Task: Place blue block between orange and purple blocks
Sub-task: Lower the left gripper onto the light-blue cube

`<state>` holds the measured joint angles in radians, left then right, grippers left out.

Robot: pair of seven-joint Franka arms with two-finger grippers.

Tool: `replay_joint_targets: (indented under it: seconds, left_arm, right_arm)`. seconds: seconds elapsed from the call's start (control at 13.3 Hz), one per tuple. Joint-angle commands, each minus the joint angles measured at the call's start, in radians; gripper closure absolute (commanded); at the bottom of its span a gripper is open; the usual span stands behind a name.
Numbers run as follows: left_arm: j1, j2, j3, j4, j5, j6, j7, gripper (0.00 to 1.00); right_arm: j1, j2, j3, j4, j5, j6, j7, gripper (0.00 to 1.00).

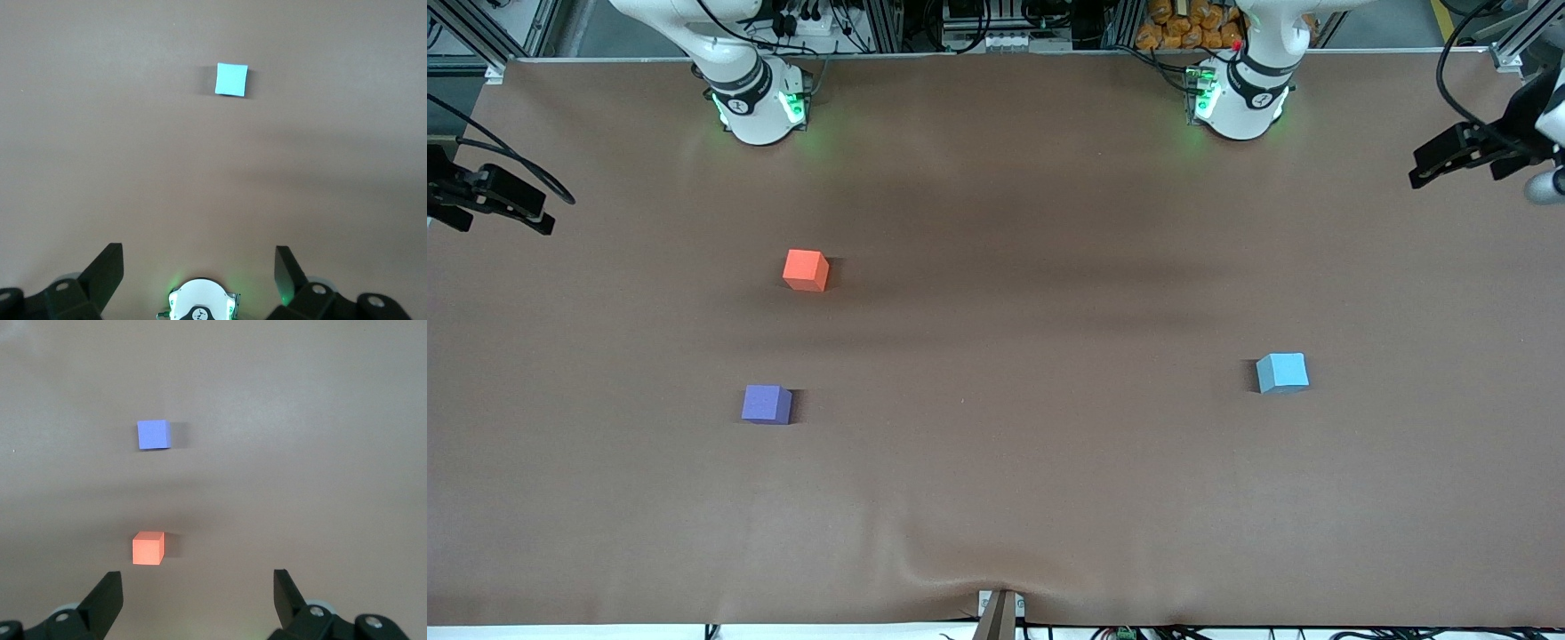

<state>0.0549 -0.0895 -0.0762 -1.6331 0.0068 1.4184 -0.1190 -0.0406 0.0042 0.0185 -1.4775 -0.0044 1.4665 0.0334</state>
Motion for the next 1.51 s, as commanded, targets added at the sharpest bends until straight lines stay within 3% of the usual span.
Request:
replay_joint_targets:
  seconds: [0.0,0.3,0.53,0.9,1.43]
  left_arm:
    - [0.005,-0.003,-0.004,-0.139,-0.001,0.153,-0.011,0.0]
    - [0.006,0.005,-0.002,-0.455,-0.001,0.608,-0.013,0.0]
    - [0.017,0.095,-0.004,-0.582,-0.001,0.892,-0.011,0.0]
    - [0.013,0.339,-0.004,-0.57,-0.001,1.164,-0.008,0.0]
    - [0.005,0.468,-0.005,-0.476,-0.001,1.174,0.005,0.0]
  right_arm:
    - [-0.021,0.003,0.008,0.009,0.02,-0.012,-0.012,0.0]
    - [-0.028,0.003,0.008,0.009,0.02,-0.02,-0.013,0.0]
    - [-0.041,0.003,0.006,0.006,0.02,-0.031,-0.013,0.0]
    - [-0.036,0.003,0.006,0.006,0.018,-0.028,-0.015,0.0]
    - [-0.038,0.003,0.008,0.006,0.02,-0.031,-0.013,0.0]
